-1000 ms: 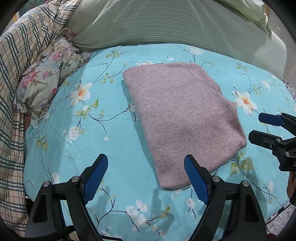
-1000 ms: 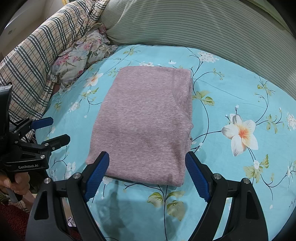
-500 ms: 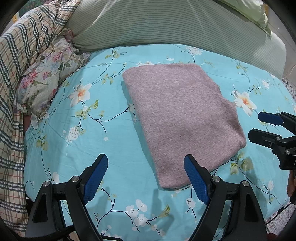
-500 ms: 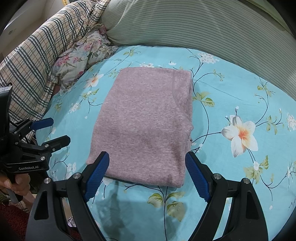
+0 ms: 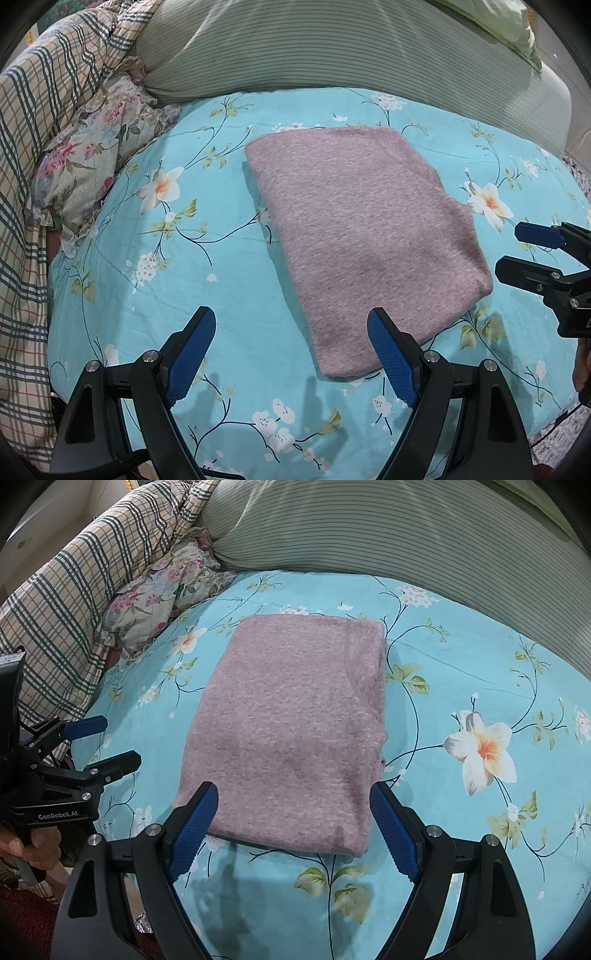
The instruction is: Fold small clothes
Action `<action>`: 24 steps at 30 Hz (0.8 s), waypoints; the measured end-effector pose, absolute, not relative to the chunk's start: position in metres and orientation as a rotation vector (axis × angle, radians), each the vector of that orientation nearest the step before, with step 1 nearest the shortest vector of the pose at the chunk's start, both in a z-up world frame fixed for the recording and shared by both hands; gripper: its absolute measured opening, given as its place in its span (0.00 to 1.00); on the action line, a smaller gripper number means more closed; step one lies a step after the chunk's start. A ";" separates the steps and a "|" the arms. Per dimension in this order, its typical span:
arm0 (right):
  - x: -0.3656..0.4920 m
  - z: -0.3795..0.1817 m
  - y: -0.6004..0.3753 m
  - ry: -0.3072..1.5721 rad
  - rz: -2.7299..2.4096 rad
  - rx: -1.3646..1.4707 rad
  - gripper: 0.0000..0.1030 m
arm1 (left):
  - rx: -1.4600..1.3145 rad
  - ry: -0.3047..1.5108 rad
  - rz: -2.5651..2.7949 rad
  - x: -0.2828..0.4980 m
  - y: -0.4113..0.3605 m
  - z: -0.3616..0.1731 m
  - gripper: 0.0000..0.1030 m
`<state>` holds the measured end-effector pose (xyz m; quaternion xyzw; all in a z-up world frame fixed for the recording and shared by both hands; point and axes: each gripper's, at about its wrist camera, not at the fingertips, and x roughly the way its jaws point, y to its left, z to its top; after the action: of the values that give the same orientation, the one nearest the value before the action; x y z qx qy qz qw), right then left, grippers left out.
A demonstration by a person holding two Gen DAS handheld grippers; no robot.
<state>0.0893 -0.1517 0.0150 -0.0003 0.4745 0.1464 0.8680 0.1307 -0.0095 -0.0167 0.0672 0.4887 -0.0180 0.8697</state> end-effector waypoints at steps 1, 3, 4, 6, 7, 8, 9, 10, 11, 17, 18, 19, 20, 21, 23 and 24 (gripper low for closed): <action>0.089 0.015 -0.152 0.993 0.307 0.000 0.82 | 0.140 1.022 -0.037 0.131 -0.009 -0.017 0.82; 0.090 0.015 -0.152 0.993 0.308 -0.001 0.82 | 0.137 1.024 -0.040 0.132 -0.008 -0.017 0.82; 0.090 0.015 -0.152 0.994 0.309 -0.002 0.82 | 0.136 1.024 -0.041 0.133 -0.007 -0.017 0.82; 0.090 0.015 -0.152 0.994 0.309 -0.003 0.82 | 0.138 1.023 -0.042 0.134 -0.006 -0.017 0.82; 0.089 0.014 -0.152 0.993 0.307 -0.001 0.82 | 0.139 1.023 -0.043 0.135 -0.006 -0.018 0.82; 0.089 0.014 -0.152 0.994 0.305 0.000 0.82 | 0.140 1.023 -0.042 0.135 -0.006 -0.018 0.82; 0.090 0.014 -0.152 0.995 0.303 0.003 0.82 | 0.140 1.023 -0.041 0.136 -0.005 -0.018 0.82; 0.095 0.014 -0.153 0.998 0.305 0.004 0.82 | 0.140 1.023 -0.041 0.137 -0.005 -0.019 0.82; 0.097 0.014 -0.153 0.998 0.304 0.008 0.82 | 0.141 1.023 -0.039 0.138 -0.005 -0.019 0.82; 0.108 0.013 -0.156 0.995 0.305 0.021 0.82 | 0.149 1.019 -0.040 0.144 -0.006 -0.021 0.82; 0.109 0.013 -0.156 0.995 0.305 0.021 0.82 | 0.153 1.019 -0.041 0.145 -0.007 -0.021 0.82; 0.111 0.012 -0.156 0.996 0.304 0.023 0.82 | 0.153 1.020 -0.042 0.146 -0.007 -0.022 0.82; 0.110 0.012 -0.156 0.996 0.304 0.024 0.82 | 0.152 1.021 -0.043 0.147 -0.007 -0.022 0.82; 0.110 0.011 -0.157 0.996 0.303 0.026 0.82 | 0.151 1.021 -0.043 0.148 -0.007 -0.022 0.82; 0.112 0.010 -0.158 0.999 0.300 0.032 0.82 | 0.153 1.020 -0.042 0.150 -0.008 -0.022 0.82; 0.112 0.009 -0.158 0.999 0.300 0.034 0.82 | 0.153 1.020 -0.043 0.151 -0.008 -0.022 0.82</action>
<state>0.1124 -0.1580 0.0095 0.0163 0.4771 0.1431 0.8670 0.1512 -0.0081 -0.0219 0.0733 0.4875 -0.0203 0.8698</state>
